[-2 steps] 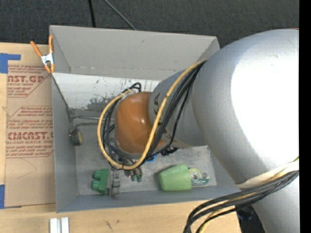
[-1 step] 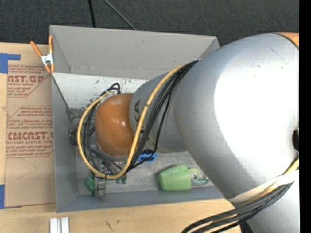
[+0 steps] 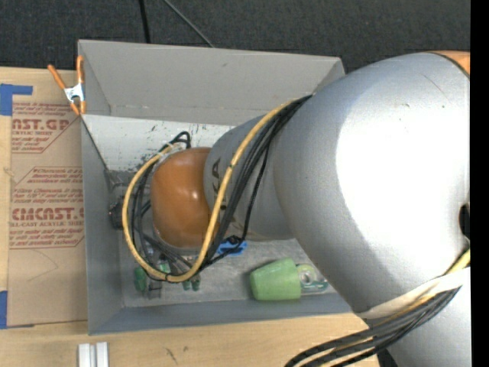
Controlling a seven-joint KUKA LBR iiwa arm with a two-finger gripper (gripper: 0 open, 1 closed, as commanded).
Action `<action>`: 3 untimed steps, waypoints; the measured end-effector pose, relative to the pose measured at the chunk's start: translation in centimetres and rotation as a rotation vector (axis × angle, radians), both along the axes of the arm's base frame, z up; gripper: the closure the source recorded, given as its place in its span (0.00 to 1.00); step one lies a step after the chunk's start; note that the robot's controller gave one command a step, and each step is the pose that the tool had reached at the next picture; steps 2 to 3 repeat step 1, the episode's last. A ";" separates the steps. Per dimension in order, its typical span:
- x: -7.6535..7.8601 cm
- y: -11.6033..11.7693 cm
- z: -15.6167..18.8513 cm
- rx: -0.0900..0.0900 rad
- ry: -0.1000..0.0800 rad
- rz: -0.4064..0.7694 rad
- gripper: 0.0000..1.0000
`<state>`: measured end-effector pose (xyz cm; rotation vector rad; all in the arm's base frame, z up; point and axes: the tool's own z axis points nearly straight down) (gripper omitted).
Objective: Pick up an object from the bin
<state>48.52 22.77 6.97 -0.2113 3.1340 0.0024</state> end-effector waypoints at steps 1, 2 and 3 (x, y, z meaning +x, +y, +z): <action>-0.2 -0.6 14.4 0.001 -0.008 0.096 1.00; -0.2 -0.6 14.4 0.001 -0.008 0.096 1.00; -0.2 -0.6 14.4 0.001 -0.008 0.096 1.00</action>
Offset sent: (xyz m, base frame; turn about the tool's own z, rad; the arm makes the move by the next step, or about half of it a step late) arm -0.0036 -0.0068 0.1395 -0.0952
